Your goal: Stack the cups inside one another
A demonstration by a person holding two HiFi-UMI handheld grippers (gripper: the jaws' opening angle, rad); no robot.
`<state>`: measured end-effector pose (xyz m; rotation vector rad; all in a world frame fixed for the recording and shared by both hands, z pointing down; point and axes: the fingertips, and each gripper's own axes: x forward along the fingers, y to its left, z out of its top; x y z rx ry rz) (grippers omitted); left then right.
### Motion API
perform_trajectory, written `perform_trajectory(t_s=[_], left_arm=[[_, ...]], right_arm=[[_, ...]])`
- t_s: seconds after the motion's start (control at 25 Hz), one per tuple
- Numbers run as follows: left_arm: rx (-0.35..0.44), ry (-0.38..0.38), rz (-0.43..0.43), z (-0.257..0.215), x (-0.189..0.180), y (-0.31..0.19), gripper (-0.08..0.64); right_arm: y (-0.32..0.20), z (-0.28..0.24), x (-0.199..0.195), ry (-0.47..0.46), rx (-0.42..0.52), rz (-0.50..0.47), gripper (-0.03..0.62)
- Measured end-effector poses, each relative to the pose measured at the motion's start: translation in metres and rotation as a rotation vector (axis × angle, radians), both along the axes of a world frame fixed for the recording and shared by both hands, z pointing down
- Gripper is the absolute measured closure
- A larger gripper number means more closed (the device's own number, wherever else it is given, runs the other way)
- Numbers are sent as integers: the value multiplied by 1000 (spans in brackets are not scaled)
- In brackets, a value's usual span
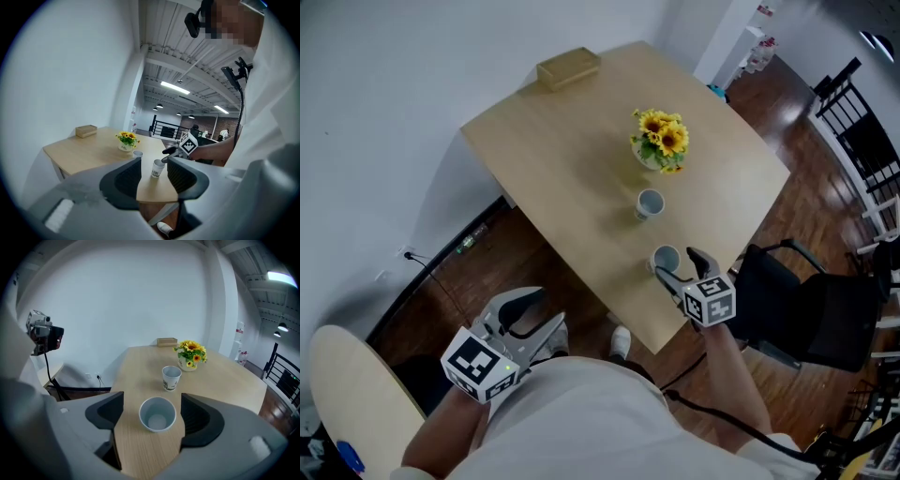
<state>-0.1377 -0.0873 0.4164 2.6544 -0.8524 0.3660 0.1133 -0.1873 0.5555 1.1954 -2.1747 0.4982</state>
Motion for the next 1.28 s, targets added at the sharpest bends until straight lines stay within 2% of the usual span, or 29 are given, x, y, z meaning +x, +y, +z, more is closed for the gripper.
perform_trajectory(t_s=[0.16, 0.48, 0.6, 0.64, 0.8, 1.08, 1.28], left_arm=[[-2, 9, 46, -1, 8, -2, 374], [35, 27, 186, -2, 54, -7, 374], [40, 41, 201, -5, 66, -8, 373], [38, 43, 196, -6, 68, -9, 353], [38, 22, 140, -7, 64, -12, 347], [8, -26, -34, 0, 44, -9, 347], [-21, -43, -156, 4, 36, 0, 347]], right_arm=[[9, -26, 2, -2, 44, 25, 215], [25, -59, 35, 6, 88, 110, 215], [19, -60, 41, 14, 88, 100, 215], [14, -60, 41, 15, 87, 90, 215], [-11, -53, 32, 14, 78, 30, 215], [-65, -22, 8, 1, 23, -108, 206], [-102, 8, -1, -1, -24, -159, 198]])
